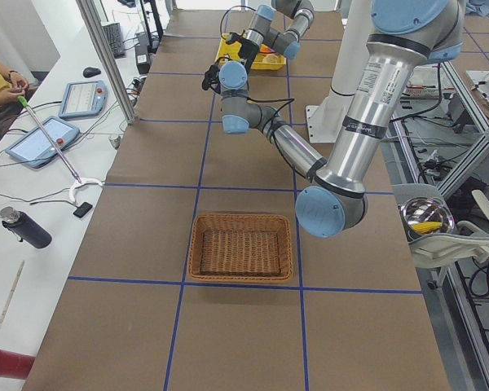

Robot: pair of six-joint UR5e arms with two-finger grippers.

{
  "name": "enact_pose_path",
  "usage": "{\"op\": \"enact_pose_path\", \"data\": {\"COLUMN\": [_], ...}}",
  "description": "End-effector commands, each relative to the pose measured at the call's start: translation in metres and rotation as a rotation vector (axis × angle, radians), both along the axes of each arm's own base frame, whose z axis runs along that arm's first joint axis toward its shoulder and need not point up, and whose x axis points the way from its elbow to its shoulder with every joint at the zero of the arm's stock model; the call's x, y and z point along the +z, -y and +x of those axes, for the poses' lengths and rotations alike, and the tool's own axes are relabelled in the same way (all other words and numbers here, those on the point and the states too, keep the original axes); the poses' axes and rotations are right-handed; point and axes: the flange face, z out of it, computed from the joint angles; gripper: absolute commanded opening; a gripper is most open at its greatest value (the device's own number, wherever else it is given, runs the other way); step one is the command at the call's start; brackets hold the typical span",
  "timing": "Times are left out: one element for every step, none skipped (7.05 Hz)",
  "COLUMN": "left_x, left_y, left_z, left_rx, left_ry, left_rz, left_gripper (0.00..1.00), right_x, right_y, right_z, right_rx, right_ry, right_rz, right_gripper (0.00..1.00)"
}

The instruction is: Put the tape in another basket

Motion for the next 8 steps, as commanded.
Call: {"op": "enact_pose_path", "data": {"left_x": [0.029,0.045,0.071,0.103,0.138,0.166,0.199,0.245], "left_y": [-0.008,-0.006,-0.006,-0.009,-0.010,-0.013,-0.022,-0.031], "left_z": [-0.011,-0.021,-0.044,-0.078,-0.124,-0.165,-0.200,-0.226], "left_rx": [-0.007,-0.024,-0.056,-0.080,-0.109,-0.120,-0.128,-0.110], "left_ry": [0.031,0.049,0.077,0.105,0.125,0.126,0.124,0.107], "left_rz": [-0.038,-0.062,-0.102,-0.160,-0.239,-0.309,-0.362,-0.366], "left_gripper": [0.00,0.00,0.00,0.00,0.00,0.00,0.00,0.00], "right_x": [0.037,0.074,0.128,0.171,0.217,0.258,0.293,0.314], "right_y": [0.073,0.102,0.128,0.140,0.144,0.141,0.137,0.137], "right_z": [0.061,0.104,0.156,0.194,0.230,0.264,0.304,0.342], "right_rx": [-0.001,-0.061,-0.090,-0.133,-0.157,-0.152,-0.140,-0.134], "right_ry": [-0.183,-0.313,-0.439,-0.552,-0.639,-0.680,-0.682,-0.690], "right_rz": [-0.142,-0.144,-0.148,-0.117,-0.122,-0.160,-0.240,-0.299], "right_gripper": [1.00,1.00,1.00,1.00,1.00,1.00,1.00,1.00]}}
